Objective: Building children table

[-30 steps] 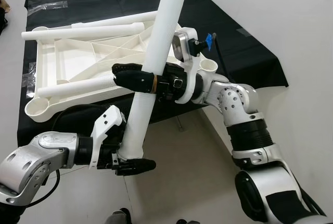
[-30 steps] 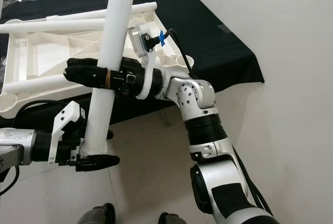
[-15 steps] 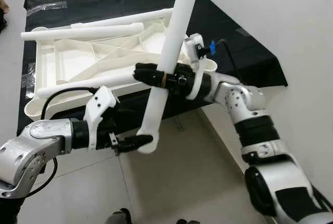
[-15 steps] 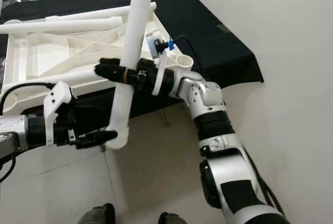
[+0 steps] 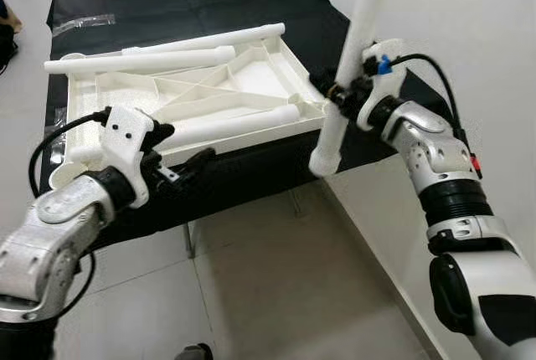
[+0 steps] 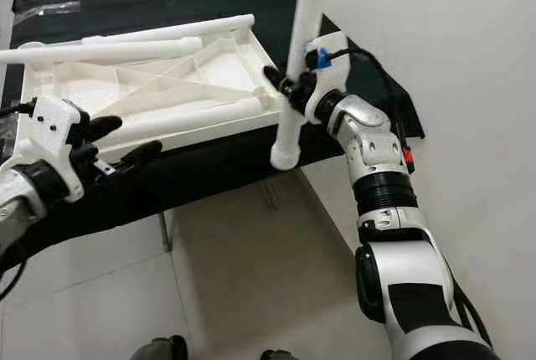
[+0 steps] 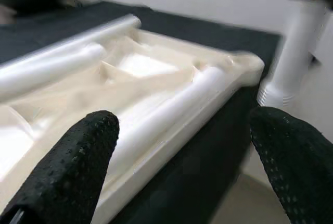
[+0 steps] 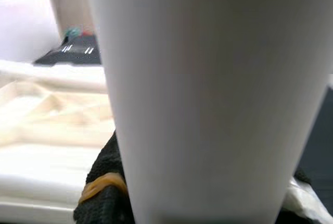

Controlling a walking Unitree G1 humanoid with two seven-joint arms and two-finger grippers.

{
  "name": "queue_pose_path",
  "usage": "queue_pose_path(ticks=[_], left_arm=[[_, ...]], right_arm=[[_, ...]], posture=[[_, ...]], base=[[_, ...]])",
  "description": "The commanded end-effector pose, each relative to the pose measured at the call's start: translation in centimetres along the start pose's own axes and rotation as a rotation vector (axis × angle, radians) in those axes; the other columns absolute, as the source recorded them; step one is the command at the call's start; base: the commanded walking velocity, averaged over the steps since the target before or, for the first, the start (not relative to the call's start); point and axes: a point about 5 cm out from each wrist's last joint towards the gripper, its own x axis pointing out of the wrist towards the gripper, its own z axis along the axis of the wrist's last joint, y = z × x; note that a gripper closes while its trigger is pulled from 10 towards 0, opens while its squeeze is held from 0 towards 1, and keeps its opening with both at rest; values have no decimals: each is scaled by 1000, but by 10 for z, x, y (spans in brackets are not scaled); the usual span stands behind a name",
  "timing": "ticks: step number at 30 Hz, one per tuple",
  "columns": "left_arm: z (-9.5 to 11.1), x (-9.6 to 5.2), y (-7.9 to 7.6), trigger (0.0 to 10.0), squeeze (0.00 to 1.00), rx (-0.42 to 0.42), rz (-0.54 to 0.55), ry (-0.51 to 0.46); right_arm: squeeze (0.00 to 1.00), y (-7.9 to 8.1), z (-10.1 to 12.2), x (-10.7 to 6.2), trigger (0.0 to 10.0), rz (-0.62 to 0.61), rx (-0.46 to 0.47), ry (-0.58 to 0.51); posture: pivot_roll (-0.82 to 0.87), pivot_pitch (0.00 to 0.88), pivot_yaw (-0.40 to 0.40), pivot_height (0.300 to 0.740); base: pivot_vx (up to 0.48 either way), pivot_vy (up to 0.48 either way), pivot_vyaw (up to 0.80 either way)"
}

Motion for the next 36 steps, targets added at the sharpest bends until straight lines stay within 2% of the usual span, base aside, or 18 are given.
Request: queue_pose_path(ticks=[1,2,3,5,10,14,16,21,26,28,36], left_arm=[[4,-1,-1,10000,0,21,14,-16],[7,3,-15,10000,0,-26,77,-72],[7,4,-23,10000,0,-57,74,-89],[4,3,-30,10000,0,-77,81,-93],[0,2,-35,10000,0,-77,121,-82],[-7,-3,-47,10000,0,-88,153,-60],[-7,-3,-48,10000,0,-83,162,-60],[-2,-1,-49,10000,0,-81,205,-87],[1,1,-49,10000,0,-59,205,-96],[2,1,-48,10000,0,-57,222,-101],[2,2,-46,10000,0,-45,242,-95]], right_arm=[[0,1,1,-1,10000,-16,-17,-16],[0,4,2,-9,10000,-106,-27,-79],[0,5,4,-14,10000,-180,-43,-123],[0,7,5,-21,10000,-247,-59,-166],[0,13,3,-26,10000,-269,-75,-189],[0,30,10,-34,10000,-271,-131,-240],[0,32,12,-35,10000,-274,-142,-250],[0,35,36,-38,10000,-284,-202,-315],[0,30,47,-38,10000,-315,-215,-342],[0,28,50,-37,10000,-314,-160,-342],[0,30,43,-32,10000,-290,-114,-282]], posture=[[61,145,-56,740],[61,149,-57,740],[62,150,-57,740],[60,151,-59,740],[67,155,-61,740],[68,158,-69,740],[68,158,-70,740],[62,156,-70,740],[59,156,-71,740],[59,156,-72,740],[55,161,-77,740]], base=[[0,0,0],[0,0,0],[0,0,0],[0,0,0],[0,0,0],[0,0,600],[0,0,800],[0,0,800],[0,0,800],[0,-137,384],[133,-365,0]])
